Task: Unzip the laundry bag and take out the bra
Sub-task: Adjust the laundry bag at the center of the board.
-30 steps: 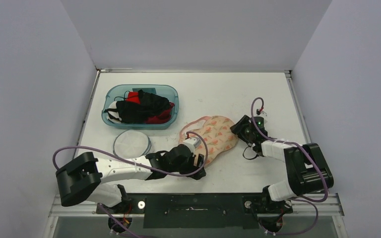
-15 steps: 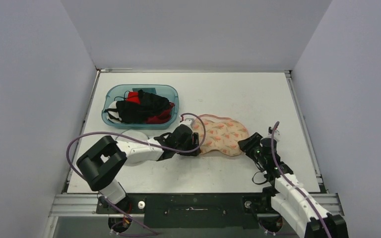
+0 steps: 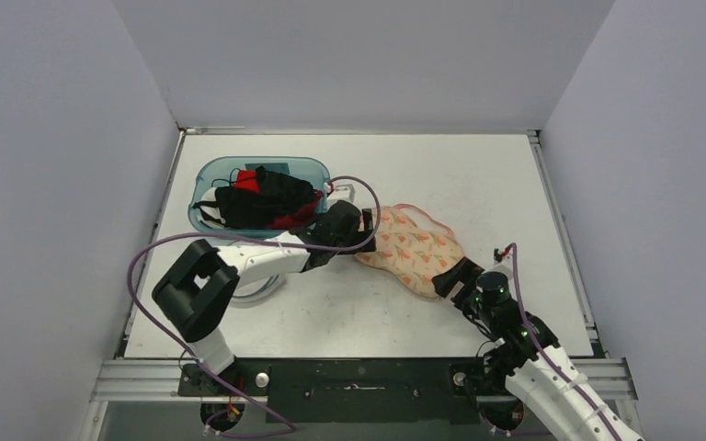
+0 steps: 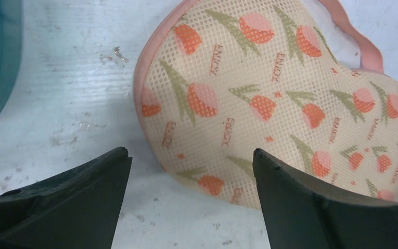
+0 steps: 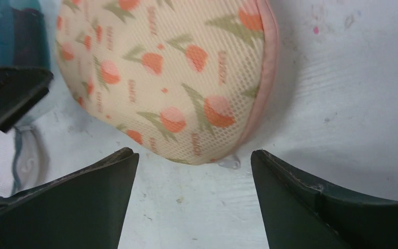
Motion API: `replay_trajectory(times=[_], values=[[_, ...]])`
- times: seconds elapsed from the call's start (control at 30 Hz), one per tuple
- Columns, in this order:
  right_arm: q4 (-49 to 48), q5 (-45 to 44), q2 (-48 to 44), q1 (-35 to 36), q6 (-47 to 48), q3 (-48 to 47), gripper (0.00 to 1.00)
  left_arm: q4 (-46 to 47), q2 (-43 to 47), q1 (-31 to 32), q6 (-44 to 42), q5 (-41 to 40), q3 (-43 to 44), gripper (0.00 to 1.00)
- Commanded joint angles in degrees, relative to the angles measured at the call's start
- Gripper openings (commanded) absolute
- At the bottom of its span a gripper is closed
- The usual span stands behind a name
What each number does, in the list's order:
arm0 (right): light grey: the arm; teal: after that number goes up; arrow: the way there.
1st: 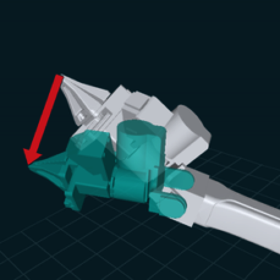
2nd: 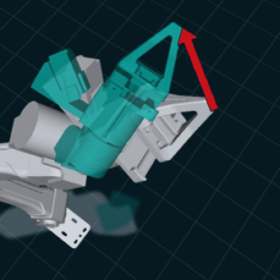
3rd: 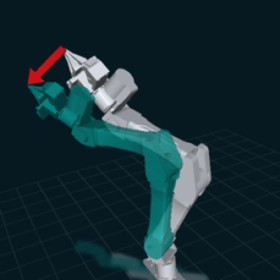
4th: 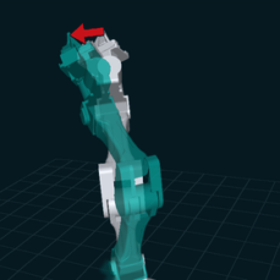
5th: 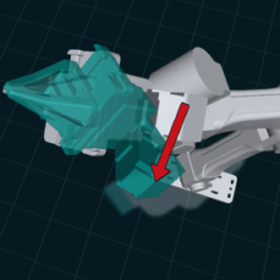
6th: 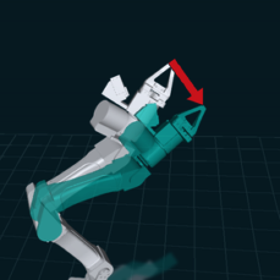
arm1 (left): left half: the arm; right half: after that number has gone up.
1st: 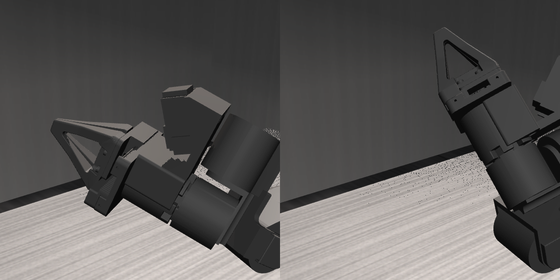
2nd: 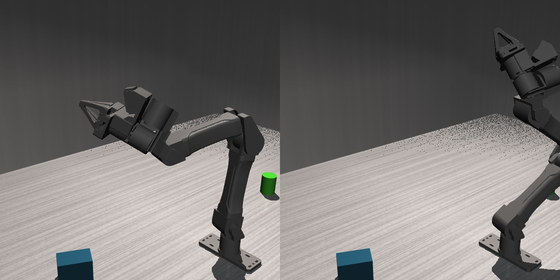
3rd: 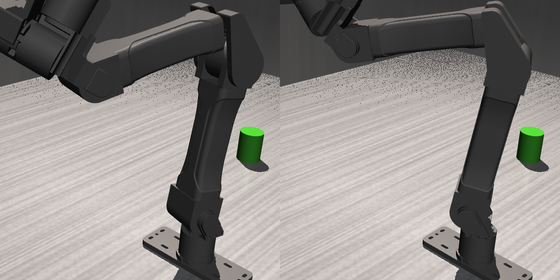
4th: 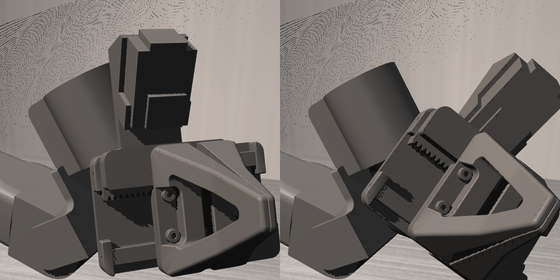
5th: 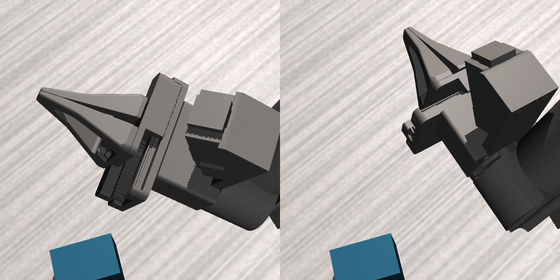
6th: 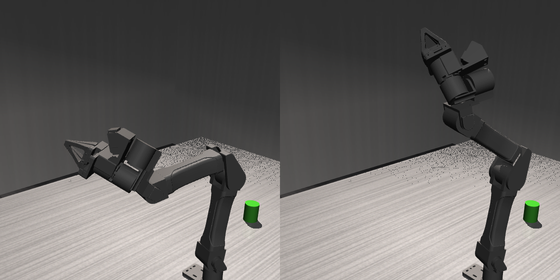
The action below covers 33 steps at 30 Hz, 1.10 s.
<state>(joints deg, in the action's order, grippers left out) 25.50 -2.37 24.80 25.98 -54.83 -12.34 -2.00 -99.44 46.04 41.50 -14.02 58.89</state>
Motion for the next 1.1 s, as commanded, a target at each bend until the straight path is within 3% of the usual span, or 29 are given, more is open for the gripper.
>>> replay_trajectory(times=[0.0, 0.03, 0.17, 0.3, 0.4, 0.5, 0.67, 0.93, 1.07], values=[[3.1, -6.7, 0.8, 0.9, 2.3, -9.4, 0.83, -6.5, 11.3, 3.1, 1.0, -6.6, -2.2, 0.91], [3.0, -7.3, 2.1, 0.9, 2.5, -10.6, 0.83, -7.9, 13.8, 4.5, 2.0, -7.9, -3.4, 1.0], [-0.5, -11.2, 7.2, 1.0, 4.3, -13.4, 0.84, -7.5, 23.4, 11.1, 11.2, -11.9, -11.7, 0.96], [-7.5, -13.2, 13.5, -0.7, 3.3, -13.8, 0.84, 9.0, 30.7, 12.8, 21.5, -7.4, -23.9, 0.96], [-11.9, -11.9, 16.5, -4.8, 4.2, -13.6, 0.81, 12.6, 33.0, 13.0, 23.1, -6.3, -27.1, 0.96], [-13.3, -8.9, 18.5, -10.4, 6.2, -13.2, 0.81, 16.0, 32.9, 12.8, 23.9, -4.6, -28.5, 0.96], [-13.5, 0.8, 18.9, -18.6, 5.9, -8.8, 0.81, 33.3, 30.0, 11.7, 25.9, 1.5, -35.6, 0.96], [-21.8, 14.1, 19.5, -19.0, 0.0, -0.2, 0.81, 41.1, 24.5, 11.3, 25.6, 6.4, -36.1, 0.97], [-23.9, 16.6, 19.0, -19.0, -3.2, 1.8, 0.75, 46.8, 22.3, 11.3, 26.3, 8.1, -36.7, 0.97]])
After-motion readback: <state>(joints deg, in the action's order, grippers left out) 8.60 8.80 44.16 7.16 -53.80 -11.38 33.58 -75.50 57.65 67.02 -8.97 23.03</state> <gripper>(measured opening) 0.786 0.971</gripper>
